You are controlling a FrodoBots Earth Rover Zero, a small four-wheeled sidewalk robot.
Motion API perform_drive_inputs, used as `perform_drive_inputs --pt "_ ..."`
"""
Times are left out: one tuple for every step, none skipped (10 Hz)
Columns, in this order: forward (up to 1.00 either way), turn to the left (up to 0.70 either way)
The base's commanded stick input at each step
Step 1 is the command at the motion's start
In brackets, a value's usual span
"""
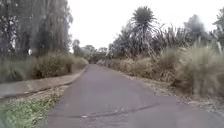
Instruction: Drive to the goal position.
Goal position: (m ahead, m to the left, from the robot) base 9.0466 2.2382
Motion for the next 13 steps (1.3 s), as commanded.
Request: perform_drive_inputs --pt "0.85 0.0" --pt "0.85 0.0" --pt "0.85 0.0" --pt "0.85 0.0" --pt "0.85 0.0" --pt "0.85 0.0" --pt "0.85 0.0" --pt "0.85 0.0" --pt "0.85 0.0" --pt "0.85 0.0" --pt "0.85 0.0" --pt "0.85 0.0" --pt "0.85 0.0"
